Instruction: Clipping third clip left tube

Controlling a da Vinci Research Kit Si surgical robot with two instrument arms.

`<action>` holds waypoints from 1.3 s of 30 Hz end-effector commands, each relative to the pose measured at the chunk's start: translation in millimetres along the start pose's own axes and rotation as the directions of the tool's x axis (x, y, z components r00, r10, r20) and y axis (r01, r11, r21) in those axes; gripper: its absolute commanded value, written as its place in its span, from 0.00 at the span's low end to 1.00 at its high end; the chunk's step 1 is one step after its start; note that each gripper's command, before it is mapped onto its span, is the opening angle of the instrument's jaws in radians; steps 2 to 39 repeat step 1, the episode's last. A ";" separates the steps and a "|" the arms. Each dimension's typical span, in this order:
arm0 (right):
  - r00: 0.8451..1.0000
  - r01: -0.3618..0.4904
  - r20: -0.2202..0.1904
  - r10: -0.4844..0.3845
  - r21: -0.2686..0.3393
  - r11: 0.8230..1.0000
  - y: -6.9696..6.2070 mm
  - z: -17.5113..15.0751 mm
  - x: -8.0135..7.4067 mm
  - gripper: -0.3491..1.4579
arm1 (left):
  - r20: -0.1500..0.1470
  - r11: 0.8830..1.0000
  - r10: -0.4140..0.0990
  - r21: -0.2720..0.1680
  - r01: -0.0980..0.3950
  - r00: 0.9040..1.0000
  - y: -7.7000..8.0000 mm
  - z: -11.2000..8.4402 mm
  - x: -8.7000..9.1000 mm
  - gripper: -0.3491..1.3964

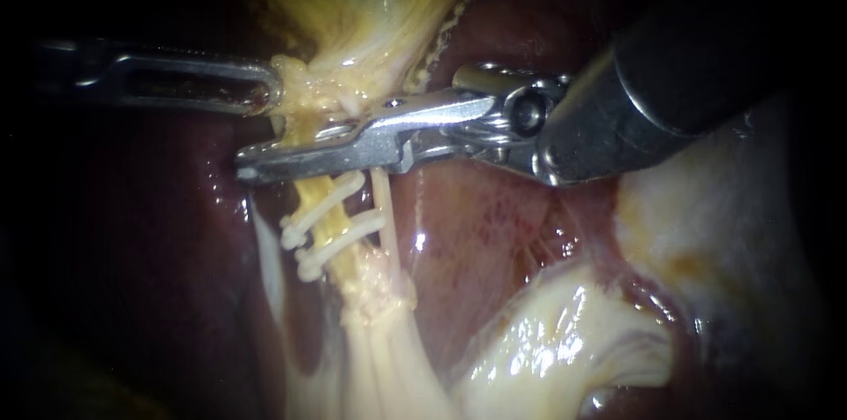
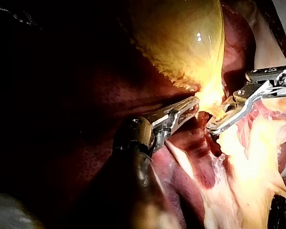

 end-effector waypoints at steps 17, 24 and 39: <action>1.000 0.000 0.000 0.000 0.001 1.000 0.0 0.0 0.0 0.00 | 0.000 1.000 -0.001 0.000 0.001 1.000 0.0 0.0 0.0 0.00; 1.000 0.000 0.000 0.000 0.001 1.000 0.0 0.0 0.0 0.00 | 0.000 1.000 -0.001 0.000 0.001 1.000 0.0 0.0 0.0 0.00; 1.000 0.000 0.000 0.000 0.001 1.000 0.0 0.0 0.0 0.00 | 0.000 1.000 -0.001 0.000 0.001 1.000 0.0 0.0 0.0 0.00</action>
